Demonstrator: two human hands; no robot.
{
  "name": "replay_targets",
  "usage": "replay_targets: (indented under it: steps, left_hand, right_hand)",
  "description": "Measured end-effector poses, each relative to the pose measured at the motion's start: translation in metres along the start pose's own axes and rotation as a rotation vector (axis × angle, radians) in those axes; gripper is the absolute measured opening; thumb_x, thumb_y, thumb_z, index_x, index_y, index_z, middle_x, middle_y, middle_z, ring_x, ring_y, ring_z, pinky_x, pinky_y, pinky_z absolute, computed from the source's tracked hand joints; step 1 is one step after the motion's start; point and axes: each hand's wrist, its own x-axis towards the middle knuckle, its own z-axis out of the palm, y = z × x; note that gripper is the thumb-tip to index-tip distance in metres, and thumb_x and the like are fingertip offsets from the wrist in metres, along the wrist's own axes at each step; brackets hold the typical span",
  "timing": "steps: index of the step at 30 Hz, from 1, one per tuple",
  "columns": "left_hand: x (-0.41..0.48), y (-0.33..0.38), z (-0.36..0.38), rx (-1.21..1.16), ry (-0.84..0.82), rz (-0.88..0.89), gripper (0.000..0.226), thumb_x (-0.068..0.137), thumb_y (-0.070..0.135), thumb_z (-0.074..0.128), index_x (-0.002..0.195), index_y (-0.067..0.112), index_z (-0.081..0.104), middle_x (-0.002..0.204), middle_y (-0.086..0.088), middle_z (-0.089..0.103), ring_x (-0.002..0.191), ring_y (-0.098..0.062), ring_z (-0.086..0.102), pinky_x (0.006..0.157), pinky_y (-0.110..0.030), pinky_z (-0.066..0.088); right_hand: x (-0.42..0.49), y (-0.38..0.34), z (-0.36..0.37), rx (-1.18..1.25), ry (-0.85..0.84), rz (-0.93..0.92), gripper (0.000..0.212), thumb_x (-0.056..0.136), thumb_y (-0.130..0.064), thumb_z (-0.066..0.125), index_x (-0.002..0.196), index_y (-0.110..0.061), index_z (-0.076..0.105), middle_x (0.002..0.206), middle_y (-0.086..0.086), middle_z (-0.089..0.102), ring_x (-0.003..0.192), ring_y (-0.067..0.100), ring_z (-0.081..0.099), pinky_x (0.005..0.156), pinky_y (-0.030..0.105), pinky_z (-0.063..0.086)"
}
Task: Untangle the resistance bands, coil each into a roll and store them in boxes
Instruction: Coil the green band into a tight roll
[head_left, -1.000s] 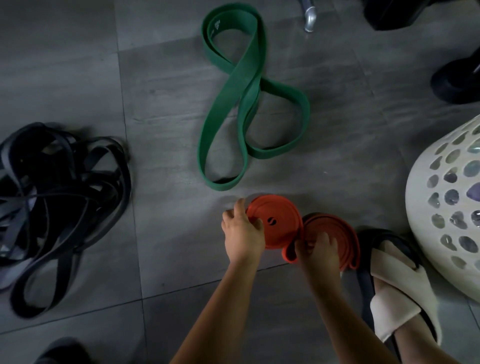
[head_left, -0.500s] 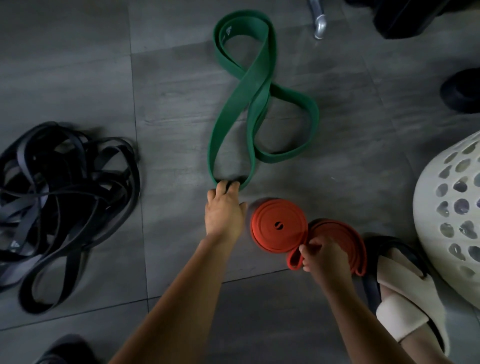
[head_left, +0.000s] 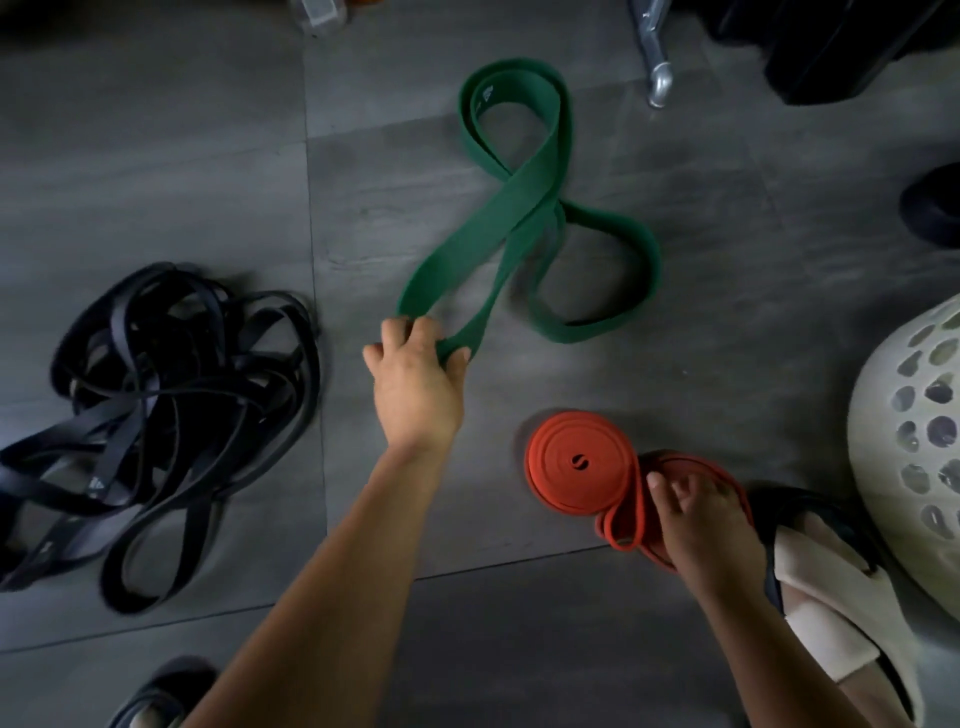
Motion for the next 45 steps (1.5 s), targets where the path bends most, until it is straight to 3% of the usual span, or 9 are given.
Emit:
replay_targets:
  steps: [7,13,18,21,25,29,33,40,45]
  left_hand:
    - [0.009,0.003,-0.129,-0.080,0.194,0.092,0.014,0.085,0.013,0.062,0.097,0.006,0.058,0.136,-0.013,0.029,0.113,-0.033,0.038,0.090,-0.029,0.034]
    - [-0.020,0.019,-0.288,-0.191,0.205,0.152,0.014,0.086,0.014,0.060,0.094,0.017,0.050,0.079,-0.005,0.055,0.070,-0.027,0.052,0.062,-0.028,0.037]
    - [-0.102,0.043,-0.386,-0.325,0.208,0.292,0.036,0.080,0.014,0.066,0.099,0.029,0.039,0.071,-0.002,0.058,0.061,-0.017,0.055,0.054,-0.028,0.043]
    - [-0.146,0.043,-0.414,-0.591,0.239,0.200,0.034,0.080,0.009,0.067,0.095,0.024,0.040,0.066,-0.003,0.059,0.049,-0.008,0.053,0.045,-0.020,0.042]
    - [-0.184,0.026,-0.423,-1.046,0.228,-0.001,0.029,0.081,-0.003,0.061,0.088,0.016,0.040,0.069,-0.006,0.061,0.047,-0.005,0.058,0.041,-0.017,0.044]
    - [-0.196,0.010,-0.413,-1.003,0.135,-0.068,0.026,0.081,0.006,0.066,0.088,0.018,0.044,0.076,-0.008,0.067,0.062,-0.023,0.060,0.051,-0.027,0.050]
    - [-0.187,-0.001,-0.407,-0.959,0.012,-0.111,0.022,0.084,0.024,0.063,0.093,0.005,0.059,0.077,-0.010,0.065,0.064,-0.020,0.057,0.059,-0.030,0.047]
    - [-0.173,0.014,-0.399,-1.654,-0.278,-0.265,0.026,0.069,0.024,0.062,0.080,0.001,0.067,0.066,-0.007,0.060,0.046,-0.009,0.050,0.044,-0.015,0.046]
    - [-0.160,0.018,-0.382,-1.494,-0.149,-0.258,0.028,0.075,0.021,0.064,0.095,0.005,0.053,0.083,-0.013,0.059,0.065,-0.019,0.058,0.062,-0.031,0.052]
  right_hand:
    - [-0.027,-0.071,-0.039,0.315,0.043,-0.247,0.028,0.084,-0.017,0.062,0.106,0.000,0.057,0.110,0.021,0.053,0.092,0.038,0.059,0.084,0.041,0.045]
    - [-0.095,-0.187,-0.119,0.469,-0.053,-0.733,0.048,0.077,-0.016,0.070,0.119,-0.004,0.051,0.118,0.013,0.050,0.107,0.024,0.055,0.093,0.040,0.045]
    - [-0.202,-0.284,-0.209,0.488,-0.233,-1.201,0.095,0.069,-0.031,0.076,0.144,-0.023,0.018,0.151,-0.006,0.019,0.136,0.003,0.015,0.111,0.019,0.012]
    - [-0.260,-0.302,-0.234,0.492,-0.315,-1.326,0.079,0.071,-0.025,0.076,0.135,-0.025,0.030,0.132,-0.005,0.044,0.120,0.007,0.040,0.100,0.022,0.035]
    - [-0.296,-0.281,-0.236,0.498,-0.308,-1.363,0.060,0.076,-0.013,0.067,0.121,-0.031,0.033,0.108,-0.017,0.043,0.100,-0.007,0.046,0.081,0.004,0.037]
    - [-0.305,-0.261,-0.233,0.314,-0.218,-1.445,0.054,0.082,-0.029,0.064,0.130,-0.029,0.039,0.115,-0.014,0.047,0.104,-0.005,0.045,0.090,0.020,0.042]
    - [-0.302,-0.256,-0.233,0.395,-0.204,-1.390,0.048,0.078,-0.044,0.063,0.116,-0.047,0.035,0.108,-0.033,0.041,0.104,-0.025,0.036,0.086,-0.003,0.030]
    - [-0.283,-0.264,-0.236,0.758,-0.511,-1.316,0.056,0.062,-0.055,0.070,0.114,-0.048,0.051,0.119,-0.021,0.056,0.115,-0.004,0.051,0.093,0.007,0.037]
    - [-0.277,-0.263,-0.239,0.723,-0.420,-1.304,0.054,0.066,-0.063,0.063,0.116,-0.047,0.053,0.114,-0.021,0.056,0.112,0.002,0.054,0.092,0.013,0.042]
